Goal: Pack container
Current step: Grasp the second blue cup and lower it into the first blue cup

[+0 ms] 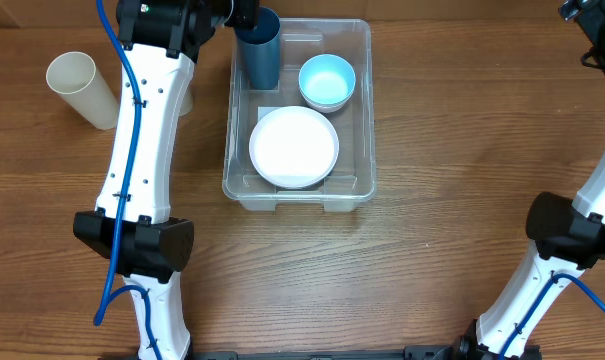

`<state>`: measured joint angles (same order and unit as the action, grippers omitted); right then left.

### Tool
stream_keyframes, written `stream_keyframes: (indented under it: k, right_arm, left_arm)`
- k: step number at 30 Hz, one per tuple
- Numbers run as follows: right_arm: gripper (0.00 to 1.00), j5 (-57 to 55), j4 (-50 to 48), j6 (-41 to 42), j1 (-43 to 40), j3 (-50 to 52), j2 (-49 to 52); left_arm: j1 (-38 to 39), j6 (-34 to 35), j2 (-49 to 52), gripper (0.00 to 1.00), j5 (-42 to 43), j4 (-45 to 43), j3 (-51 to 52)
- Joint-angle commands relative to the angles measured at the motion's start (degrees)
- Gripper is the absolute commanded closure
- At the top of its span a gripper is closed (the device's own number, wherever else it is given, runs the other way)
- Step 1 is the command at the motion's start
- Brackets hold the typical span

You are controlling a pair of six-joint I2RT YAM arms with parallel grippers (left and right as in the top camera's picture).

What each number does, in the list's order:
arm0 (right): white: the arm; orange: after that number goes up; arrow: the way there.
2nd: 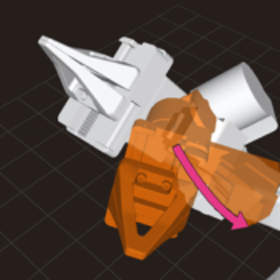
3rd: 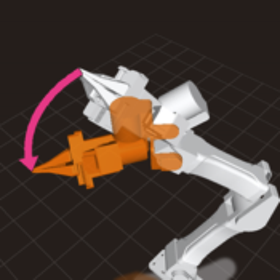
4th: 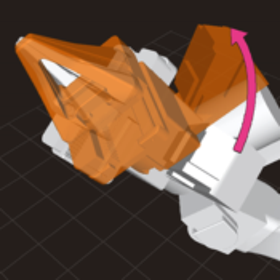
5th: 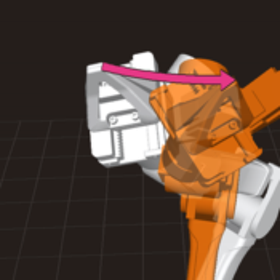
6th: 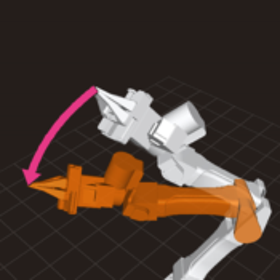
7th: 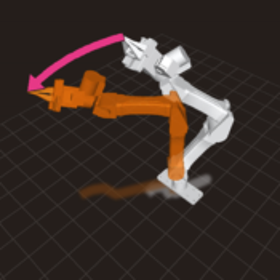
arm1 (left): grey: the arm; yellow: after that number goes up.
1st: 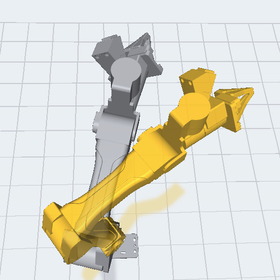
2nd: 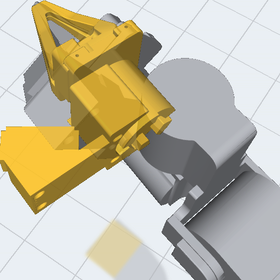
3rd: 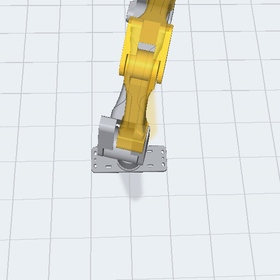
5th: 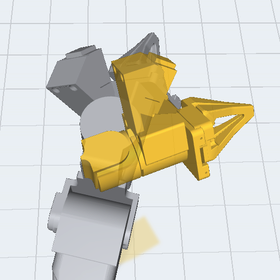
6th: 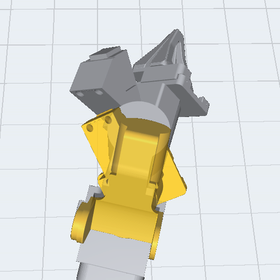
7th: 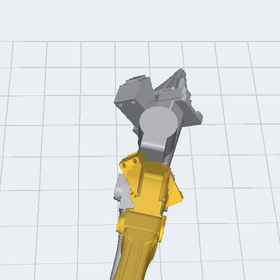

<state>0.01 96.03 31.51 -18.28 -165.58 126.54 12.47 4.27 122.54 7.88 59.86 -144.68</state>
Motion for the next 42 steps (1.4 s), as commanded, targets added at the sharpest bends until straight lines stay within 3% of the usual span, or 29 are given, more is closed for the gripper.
stream_keyframes:
  k: [1,25,27,42]
  right_arm:
    - [0.00,-0.11,-0.11,0.24,0.22,-0.33,-0.31]
    - [0.00,-0.11,-0.11,0.24,0.20,-0.33,-0.31]
    - [0.00,-0.11,-0.11,0.24,0.20,-0.33,-0.31]
    - [0.00,-0.11,-0.11,0.24,0.20,-0.33,-0.31]
  left_arm:
    - [1.18,-0.46,0.63,0.96,-0.35,1.31,-0.50]
    - [1.70,-0.46,4.70,0.96,-1.51,3.52,0.11]
    - [1.70,-0.46,4.70,0.89,-1.88,3.43,0.11]
    - [1.70,-0.44,4.70,0.85,-2.56,0.07,0.11]
